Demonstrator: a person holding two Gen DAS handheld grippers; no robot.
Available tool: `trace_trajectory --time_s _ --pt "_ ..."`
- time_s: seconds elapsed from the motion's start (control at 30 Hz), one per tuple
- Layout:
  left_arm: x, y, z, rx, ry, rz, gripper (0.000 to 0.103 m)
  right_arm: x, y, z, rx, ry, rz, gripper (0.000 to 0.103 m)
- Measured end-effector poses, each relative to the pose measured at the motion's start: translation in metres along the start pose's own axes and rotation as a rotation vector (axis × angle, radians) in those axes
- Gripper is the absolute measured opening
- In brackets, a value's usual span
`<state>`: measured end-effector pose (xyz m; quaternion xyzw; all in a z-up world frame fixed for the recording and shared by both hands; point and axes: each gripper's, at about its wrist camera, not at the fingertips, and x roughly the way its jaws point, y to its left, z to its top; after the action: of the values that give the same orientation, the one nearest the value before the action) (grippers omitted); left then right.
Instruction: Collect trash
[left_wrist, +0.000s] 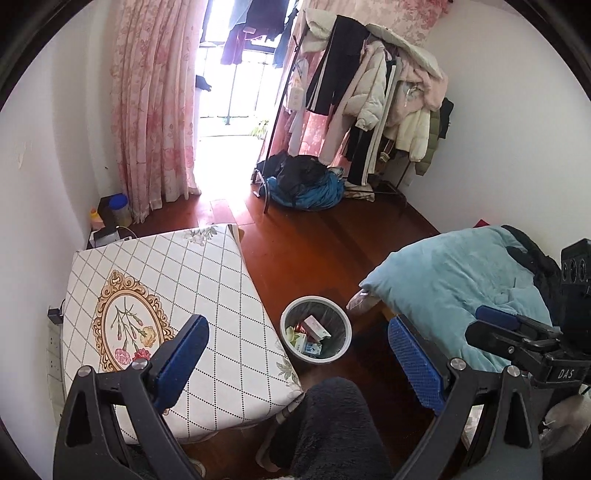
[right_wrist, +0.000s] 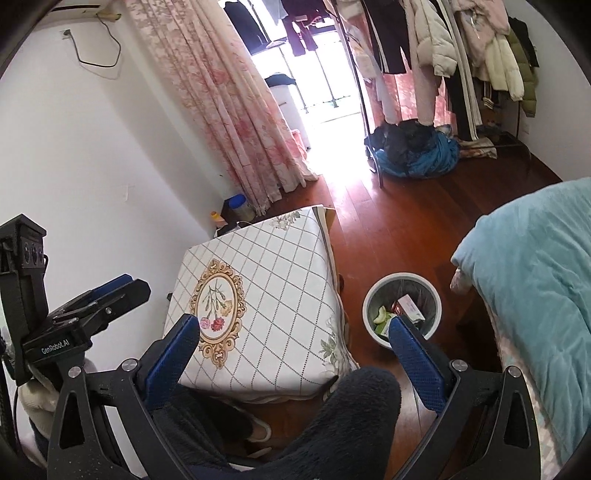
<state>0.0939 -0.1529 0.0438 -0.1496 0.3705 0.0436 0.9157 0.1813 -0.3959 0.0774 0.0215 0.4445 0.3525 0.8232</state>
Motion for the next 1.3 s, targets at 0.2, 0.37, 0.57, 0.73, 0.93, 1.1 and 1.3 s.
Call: trace_trajectory --time_s 0.2,0.37,0.57,0.73,0.93,1.1,1.3 --pt "-0.01 -0.002 0.002 0.012 -0.02 -0.018 0.099 -0.011 0.007 0.004 -0.022 -0.013 -0.006 0.103" --pt "-0.013 -0.003 0.002 0.017 -0.029 -0.024 0.103 -0.016 0.009 0.006 -0.031 -0.019 -0.013 0.103" --pt "-0.014 -0.003 0.002 0.015 -0.028 -0.033 0.103 -0.018 0.008 0.006 -0.032 -0.02 -0.016 0.103" --pt "-0.013 -0.004 0.003 0.017 -0.02 -0.048 0.103 -0.019 0.009 0.005 -0.037 -0.022 -0.025 0.103" --pt "-0.012 -0.006 0.001 0.015 -0.015 -0.059 0.103 -0.022 0.006 0.003 -0.028 -0.028 -0.039 0.103" --pt "-0.01 -0.006 0.001 0.014 -0.014 -0.062 0.103 -0.022 0.005 0.001 -0.025 -0.023 -0.043 0.103" --pt "-0.008 -0.01 0.001 0.011 -0.014 -0.069 0.103 -0.023 0.005 0.0 -0.024 -0.021 -0.045 0.103"
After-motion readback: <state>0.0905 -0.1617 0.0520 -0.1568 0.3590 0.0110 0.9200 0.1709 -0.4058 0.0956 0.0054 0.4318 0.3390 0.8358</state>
